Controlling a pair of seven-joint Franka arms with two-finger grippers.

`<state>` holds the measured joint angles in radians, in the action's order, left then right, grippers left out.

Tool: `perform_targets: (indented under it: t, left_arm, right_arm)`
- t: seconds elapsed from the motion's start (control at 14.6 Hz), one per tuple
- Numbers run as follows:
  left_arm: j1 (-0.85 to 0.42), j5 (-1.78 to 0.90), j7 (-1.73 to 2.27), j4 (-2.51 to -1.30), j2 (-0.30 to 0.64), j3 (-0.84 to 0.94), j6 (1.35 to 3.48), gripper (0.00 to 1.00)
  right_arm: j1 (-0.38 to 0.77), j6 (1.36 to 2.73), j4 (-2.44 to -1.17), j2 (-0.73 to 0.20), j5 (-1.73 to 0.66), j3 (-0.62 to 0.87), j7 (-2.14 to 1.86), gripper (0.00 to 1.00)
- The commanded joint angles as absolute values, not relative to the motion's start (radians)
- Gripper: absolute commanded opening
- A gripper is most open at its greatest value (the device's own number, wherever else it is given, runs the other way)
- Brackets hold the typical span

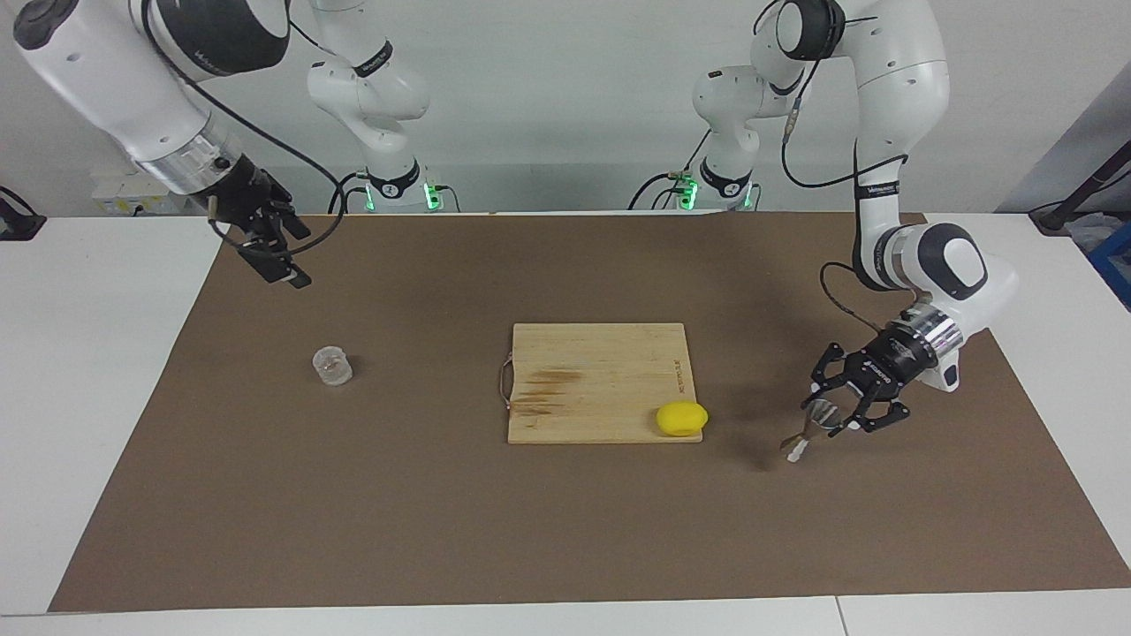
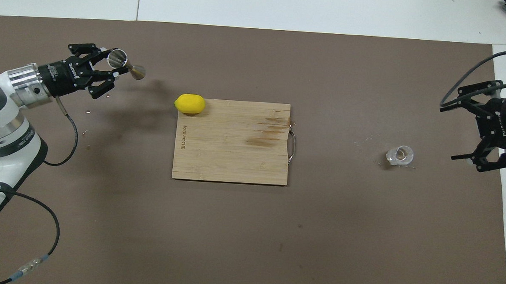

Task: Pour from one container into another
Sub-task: 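Carry the metal cup toward the board while the right gripper grasps the glass cup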

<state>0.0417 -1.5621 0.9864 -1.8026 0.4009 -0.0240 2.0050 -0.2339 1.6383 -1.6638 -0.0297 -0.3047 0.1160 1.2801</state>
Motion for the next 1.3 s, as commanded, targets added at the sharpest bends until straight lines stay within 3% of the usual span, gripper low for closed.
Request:
perform_targets:
  t: [0.0,0.34,0.62,1.23]
  left_arm:
    - [0.028,-1.568,0.993,-1.789,0.391,0.059,2.006,0.0]
    - [-0.132,-1.589,1.006,-1.795,0.388,0.072,2.026,0.0]
    - [-0.291,-1.643,1.034,-1.796,0.38,0.074,2.207,0.0]
    - [-0.459,-1.68,1.037,-1.805,0.394,0.074,2.397,0.0]
  right_arm:
    - [-0.276,1.715,-1.761,-0.02,-0.341,0.123,1.313,1.0]
    - [-0.38,1.768,-1.792,-0.159,-0.442,0.123,1.205,1.0]
    - [-0.416,1.81,-1.813,-0.238,-0.459,0.124,1.079,1.0]
    - [-0.476,1.891,-1.842,-0.411,-0.568,0.124,0.805,1.0]
